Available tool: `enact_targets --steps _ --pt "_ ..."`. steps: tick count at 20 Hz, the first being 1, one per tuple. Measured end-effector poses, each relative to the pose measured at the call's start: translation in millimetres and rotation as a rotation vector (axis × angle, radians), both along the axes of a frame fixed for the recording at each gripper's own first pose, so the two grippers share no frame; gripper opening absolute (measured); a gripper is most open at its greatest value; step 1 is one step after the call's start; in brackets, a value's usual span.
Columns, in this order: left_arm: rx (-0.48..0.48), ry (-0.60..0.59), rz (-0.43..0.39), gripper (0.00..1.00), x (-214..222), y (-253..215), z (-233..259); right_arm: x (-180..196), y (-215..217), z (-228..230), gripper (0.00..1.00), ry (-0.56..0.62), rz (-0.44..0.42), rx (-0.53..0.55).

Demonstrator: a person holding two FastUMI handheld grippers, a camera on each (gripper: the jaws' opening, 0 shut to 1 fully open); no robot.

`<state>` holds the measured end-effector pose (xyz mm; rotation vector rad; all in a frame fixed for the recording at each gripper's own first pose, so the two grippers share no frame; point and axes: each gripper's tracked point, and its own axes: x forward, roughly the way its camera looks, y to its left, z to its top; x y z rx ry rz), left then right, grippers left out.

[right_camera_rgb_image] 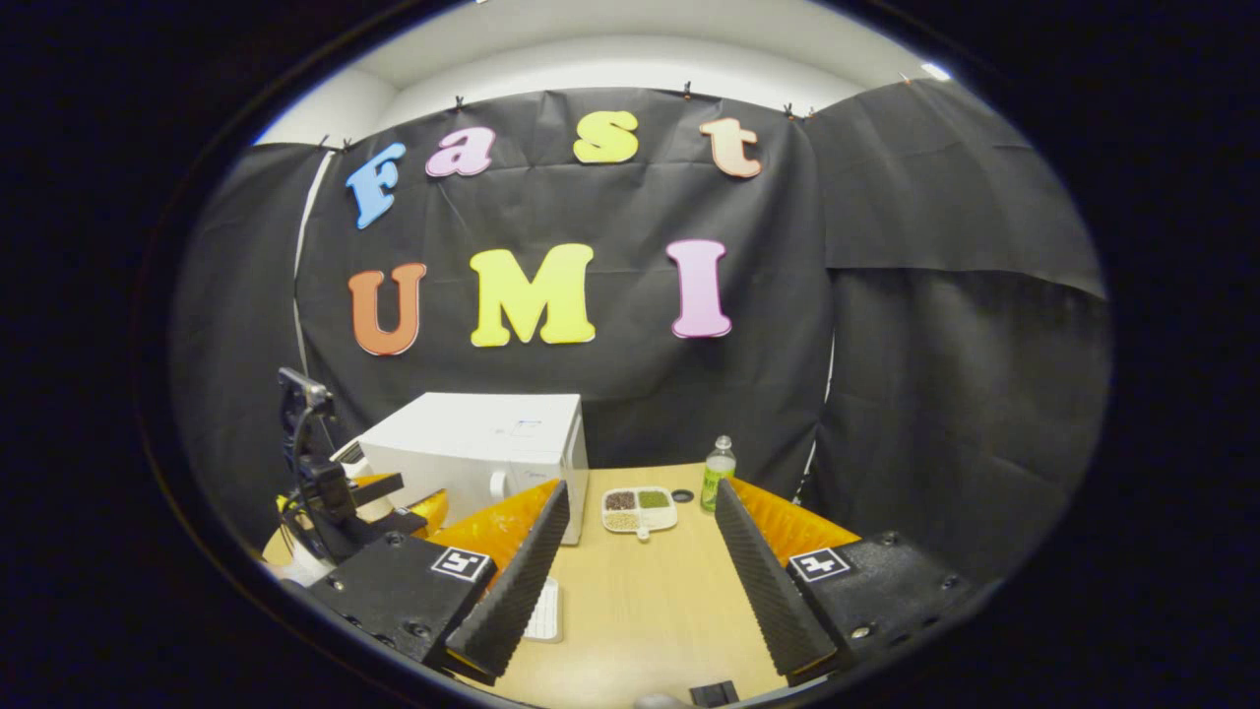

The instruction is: Open the microwave oven with the left hand, put the food in, and close the microwave oven.

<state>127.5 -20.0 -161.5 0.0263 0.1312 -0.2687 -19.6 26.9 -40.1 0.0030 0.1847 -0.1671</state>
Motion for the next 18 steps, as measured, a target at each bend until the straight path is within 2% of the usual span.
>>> enact_targets --steps 4,8,13,18 --pt "-0.049 -0.046 0.038 0.96 -44.1 11.6 41.6 -19.9 -4.1 6.5 0.96 -0.032 0.016 -0.005" --pt "-0.076 -0.111 0.112 0.96 -95.6 25.0 87.2 -37.9 -19.0 12.9 0.96 -0.063 0.048 0.0" --pt "-0.046 -0.189 0.19 0.96 -152.9 37.4 132.3 -60.5 -48.3 23.4 0.96 -0.094 0.052 0.034" --pt "-0.052 -0.207 0.236 0.96 -194.8 43.4 151.3 -79.7 -58.7 32.7 0.95 -0.124 0.065 0.024"
